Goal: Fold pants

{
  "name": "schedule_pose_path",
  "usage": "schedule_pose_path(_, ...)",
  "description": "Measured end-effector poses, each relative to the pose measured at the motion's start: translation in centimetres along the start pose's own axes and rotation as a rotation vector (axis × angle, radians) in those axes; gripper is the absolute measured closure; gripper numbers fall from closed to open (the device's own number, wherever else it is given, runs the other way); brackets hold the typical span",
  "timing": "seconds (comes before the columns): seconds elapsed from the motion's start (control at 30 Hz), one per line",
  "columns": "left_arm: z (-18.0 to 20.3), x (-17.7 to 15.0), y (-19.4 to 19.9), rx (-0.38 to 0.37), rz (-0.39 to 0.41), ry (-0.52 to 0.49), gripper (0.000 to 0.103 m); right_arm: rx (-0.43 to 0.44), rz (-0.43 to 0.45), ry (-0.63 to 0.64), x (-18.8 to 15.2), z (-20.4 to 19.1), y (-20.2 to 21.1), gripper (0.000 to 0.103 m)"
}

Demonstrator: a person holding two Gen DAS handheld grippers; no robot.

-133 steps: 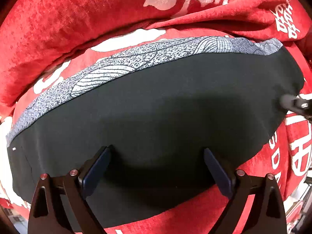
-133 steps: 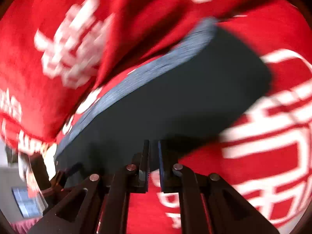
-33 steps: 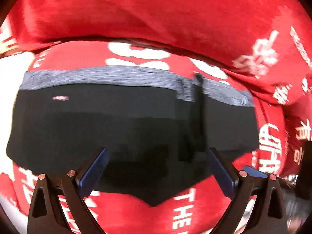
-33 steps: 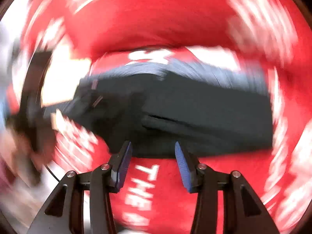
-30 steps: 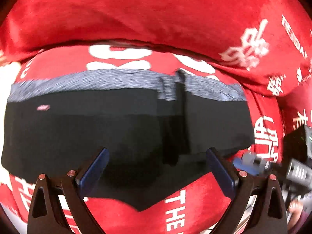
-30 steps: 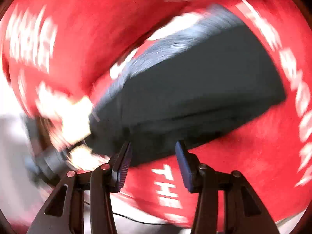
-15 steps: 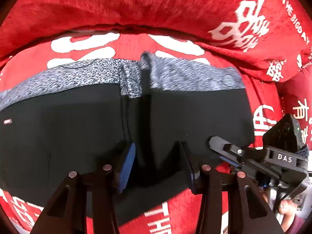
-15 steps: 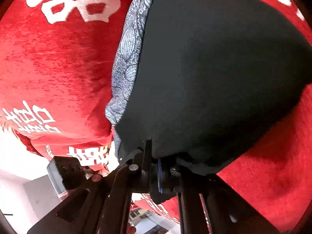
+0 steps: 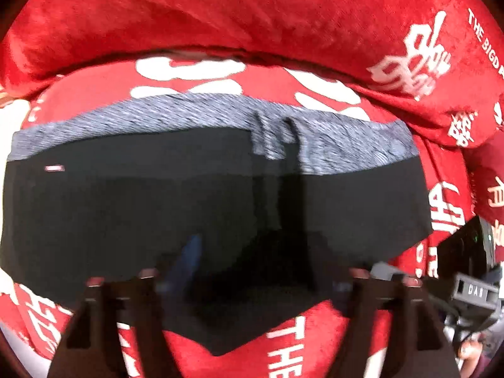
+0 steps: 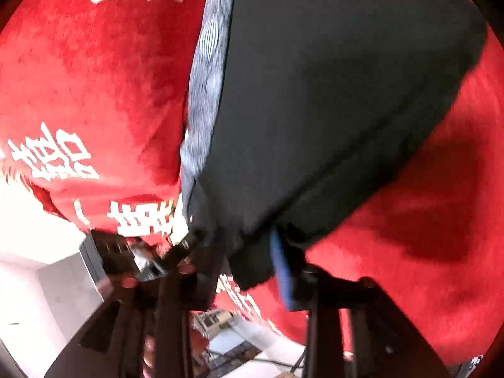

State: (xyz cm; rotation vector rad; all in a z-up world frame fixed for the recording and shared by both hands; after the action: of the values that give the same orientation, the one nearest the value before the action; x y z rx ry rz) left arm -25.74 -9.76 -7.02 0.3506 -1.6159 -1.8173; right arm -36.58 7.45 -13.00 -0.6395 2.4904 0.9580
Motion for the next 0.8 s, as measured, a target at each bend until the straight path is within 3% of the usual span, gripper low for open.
schedule_pose_path(0.4,-2.2,-1.9,0.0,0.021,-0.054,0.048,0.024,0.142,0.087,-0.109,1.6,1.5,-1.9,0.065)
schedule_pose_path(0.5,-2.4,-2.3,0.7,0.041,-0.042,0.047,0.024,0.128,0.087,-0.069,1.5,0.4,-1.3,0.089)
schedule_pose_path(0.6,-2.4,-2.7,1.6,0.06,-0.024,0.031,0.024,0.168,0.062,0.011,0.3,-1.8,-0.3,0.09)
schedule_pose_path(0.8,-2.1,-2.7,1.3,0.087,-0.041,0.047,0.024,0.011,0.093,-0.014,0.0,0.4,-3.5,0.09)
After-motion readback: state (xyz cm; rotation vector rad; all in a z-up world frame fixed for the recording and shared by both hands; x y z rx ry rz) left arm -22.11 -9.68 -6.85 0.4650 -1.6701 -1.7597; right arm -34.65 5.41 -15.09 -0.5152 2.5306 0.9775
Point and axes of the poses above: each gripper's, at about its wrist camera, not at the fingertips, and y roughly against the way its jaws point, z to its right, x to its top, the point moved 2 cm from there along -y, roughly the way its jaws point, and after that the axes turned 15 degrees about -y, right-handed, at the moved point
